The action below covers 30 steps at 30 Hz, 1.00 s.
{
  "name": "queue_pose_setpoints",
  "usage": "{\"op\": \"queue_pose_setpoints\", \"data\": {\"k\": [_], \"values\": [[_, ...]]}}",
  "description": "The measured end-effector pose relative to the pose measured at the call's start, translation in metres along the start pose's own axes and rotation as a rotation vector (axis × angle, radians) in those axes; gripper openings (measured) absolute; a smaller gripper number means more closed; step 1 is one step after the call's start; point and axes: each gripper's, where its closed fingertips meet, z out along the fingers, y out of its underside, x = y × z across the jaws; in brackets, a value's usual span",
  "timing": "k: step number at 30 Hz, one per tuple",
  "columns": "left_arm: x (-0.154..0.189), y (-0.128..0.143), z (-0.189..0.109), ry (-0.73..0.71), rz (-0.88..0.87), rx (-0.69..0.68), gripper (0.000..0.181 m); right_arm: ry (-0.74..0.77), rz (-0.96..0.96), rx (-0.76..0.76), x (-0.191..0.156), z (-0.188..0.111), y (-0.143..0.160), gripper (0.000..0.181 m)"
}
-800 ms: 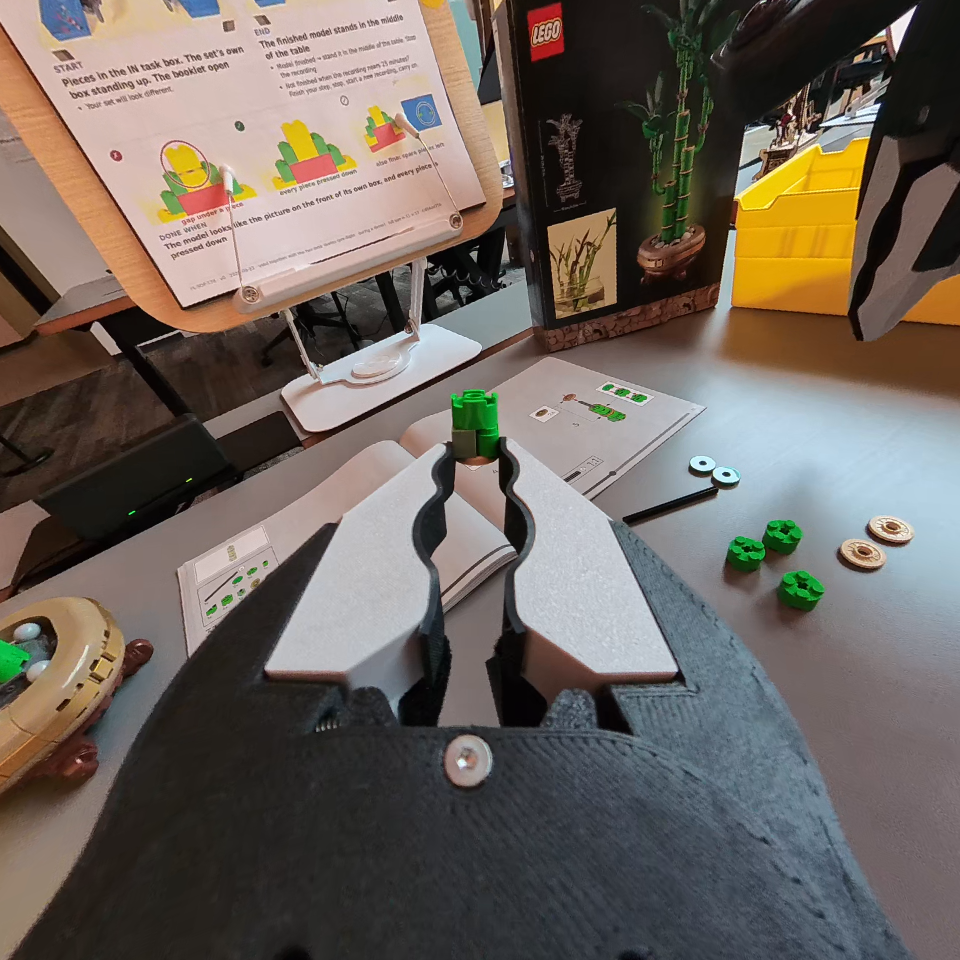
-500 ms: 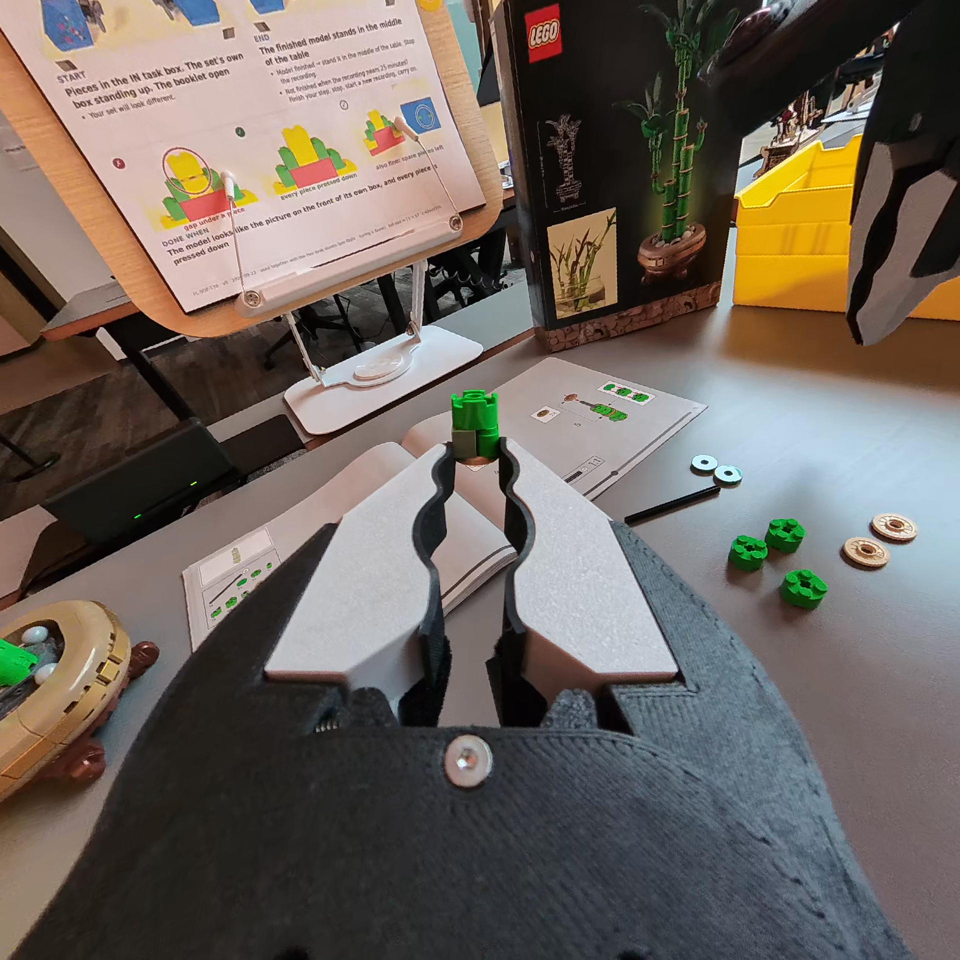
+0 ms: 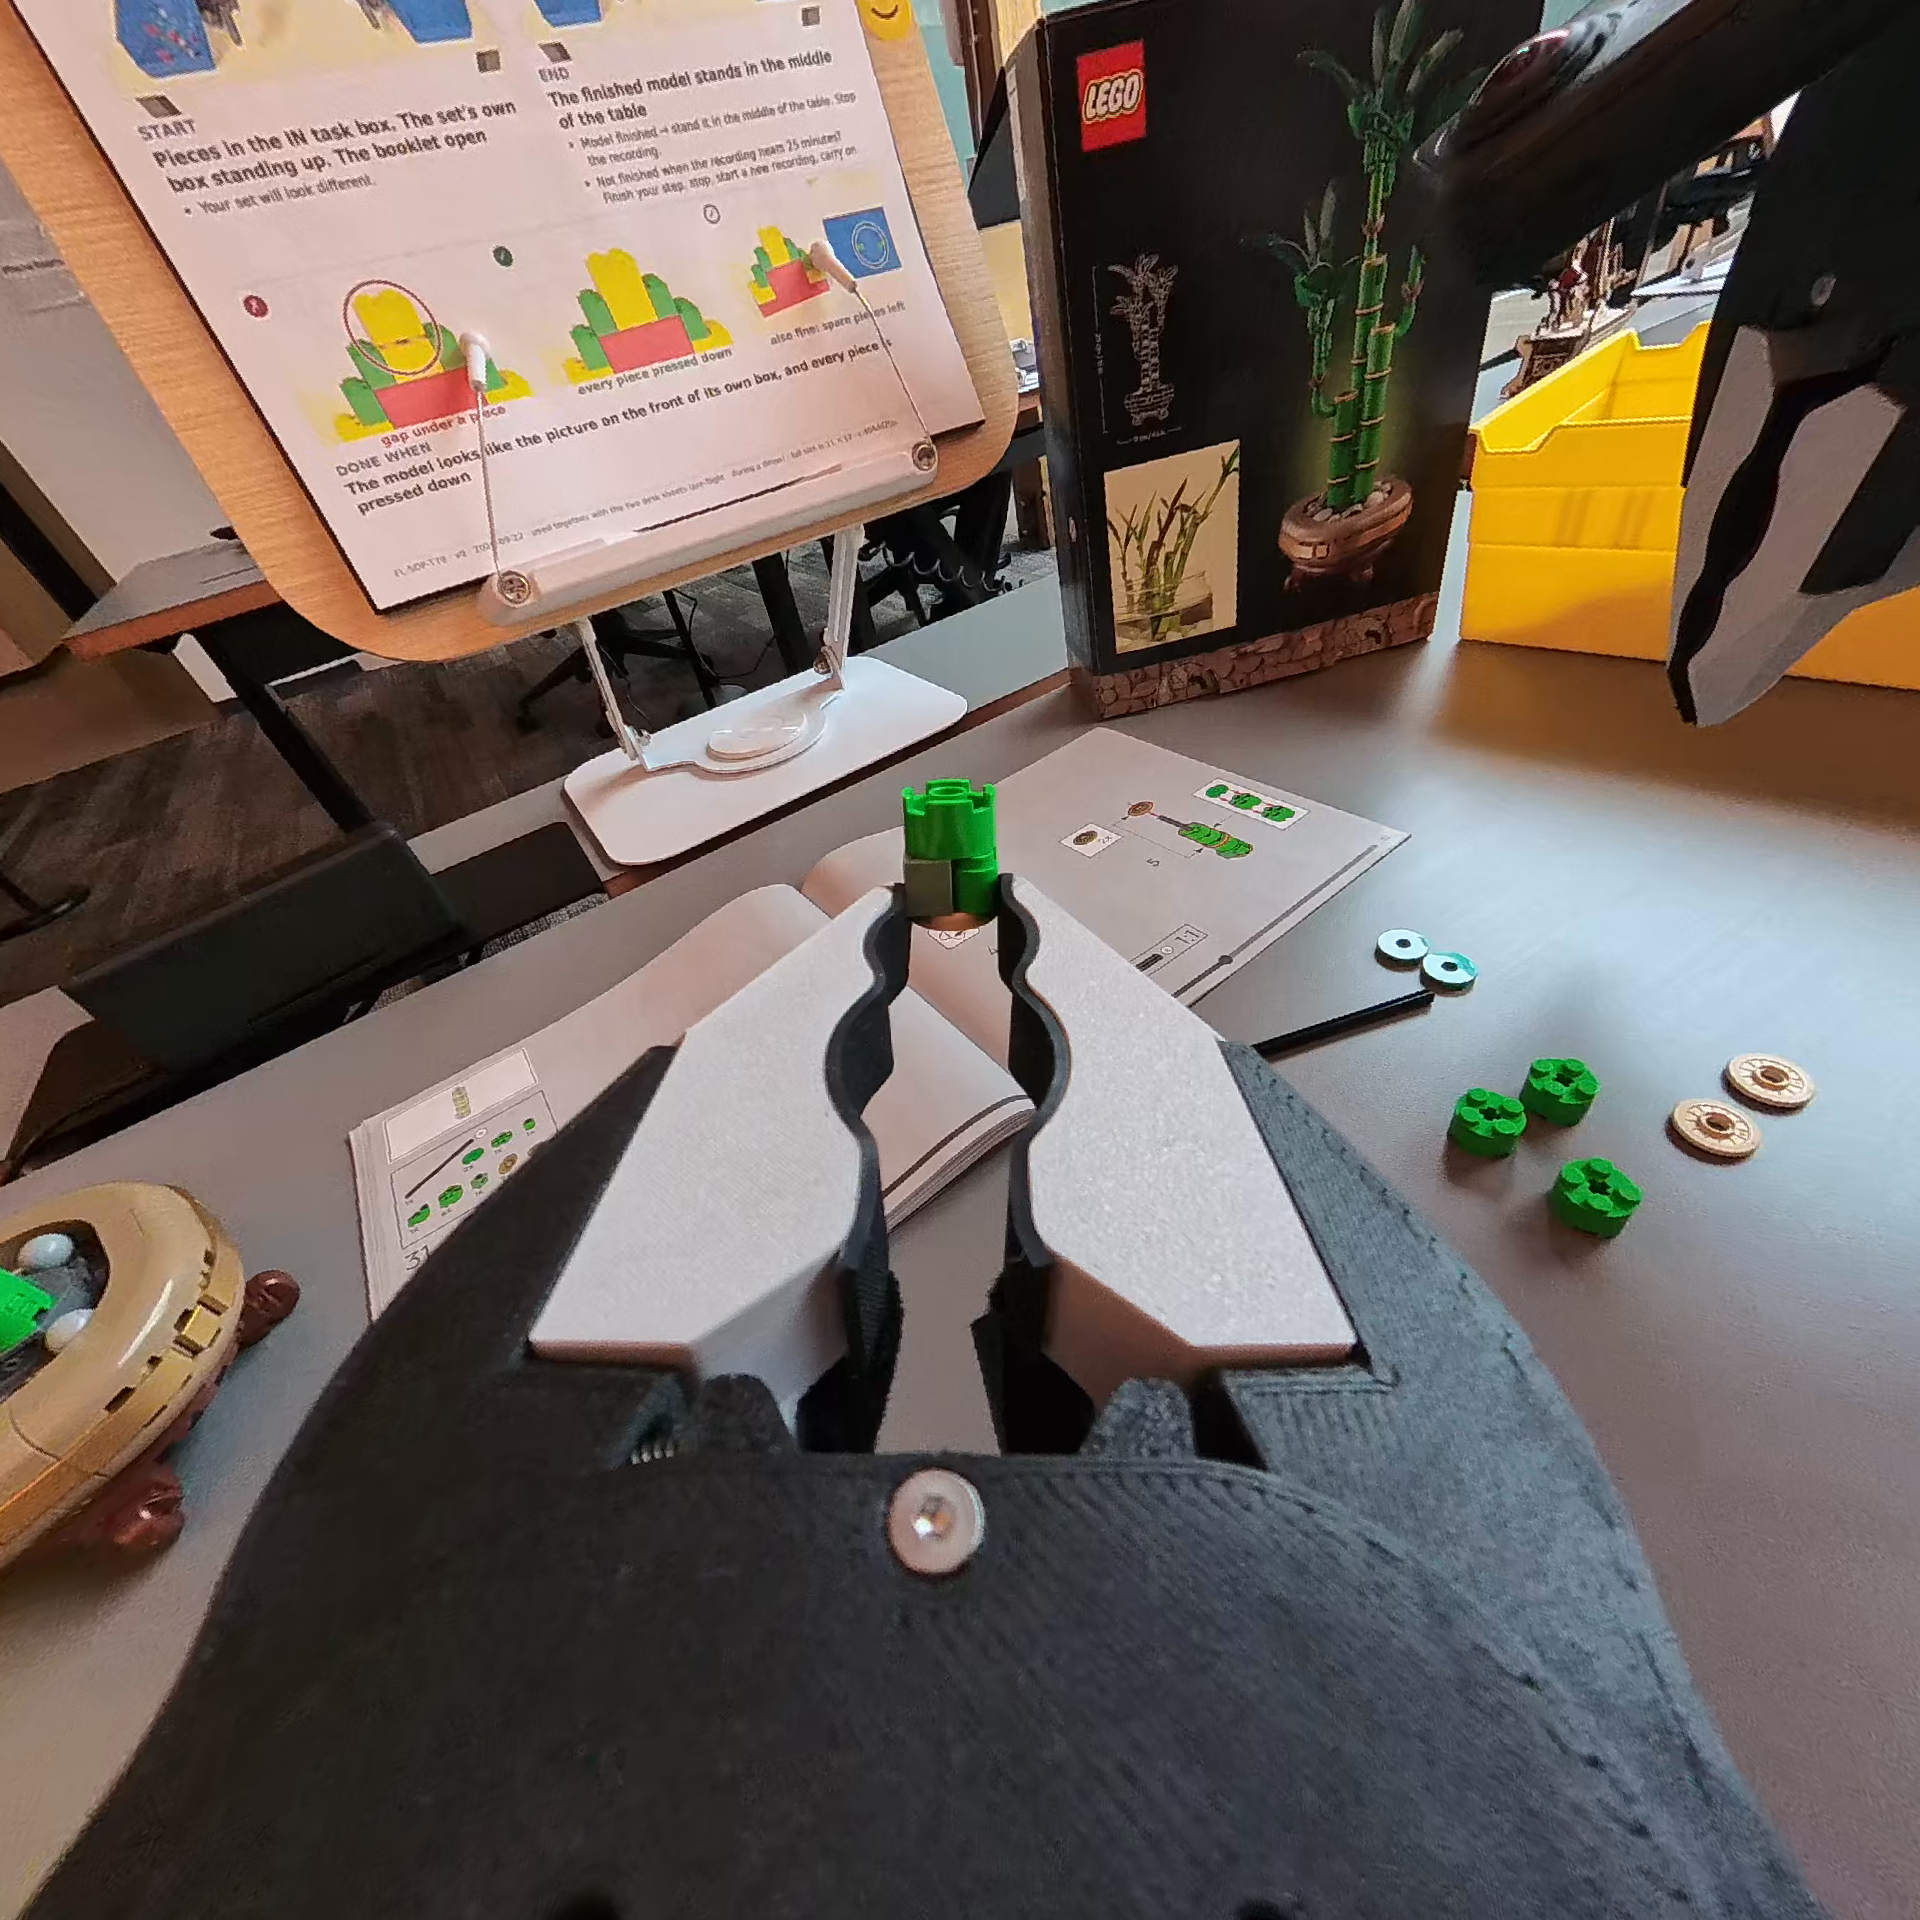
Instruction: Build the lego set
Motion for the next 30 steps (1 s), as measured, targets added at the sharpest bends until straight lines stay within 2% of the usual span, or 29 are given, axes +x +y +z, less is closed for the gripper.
{"op": "queue_pose_setpoints", "data": {"k": [6,12,16,18,20,23,27,30], "values": [[-0.002,-0.001,-0.001,-0.003,-0.015,0.006,0.015,-0.002,0.000,0.045,0.000,-0.005,-0.008,0.000],[-0.006,-0.003,-0.003,-0.006,-0.040,0.018,0.014,-0.087,0.017,0.212,-0.010,-0.022,-0.041,0.000],[-0.008,-0.006,-0.005,-0.009,-0.052,0.030,0.014,-0.182,-0.057,0.421,-0.020,-0.037,-0.080,0.000],[-0.010,-0.007,-0.006,-0.010,-0.057,0.038,0.014,-0.318,-0.192,0.582,-0.043,-0.048,-0.102,0.000],[-0.012,-0.008,-0.007,-0.011,-0.065,0.042,0.014,-0.418,-0.280,0.677,-0.059,-0.052,-0.115,0.000],[-0.014,-0.008,-0.008,-0.005,-0.085,0.044,0.014,-0.490,-0.376,0.679,-0.078,-0.046,-0.120,0.000],[-0.016,-0.010,-0.009,0.001,-0.099,0.050,0.014,-0.381,-0.467,0.557,-0.078,-0.015,-0.114,0.002],[-0.018,-0.011,-0.011,0.001,-0.102,0.055,0.014,-0.390,-0.505,0.570,-0.089,-0.013,-0.121,0.004]]}}
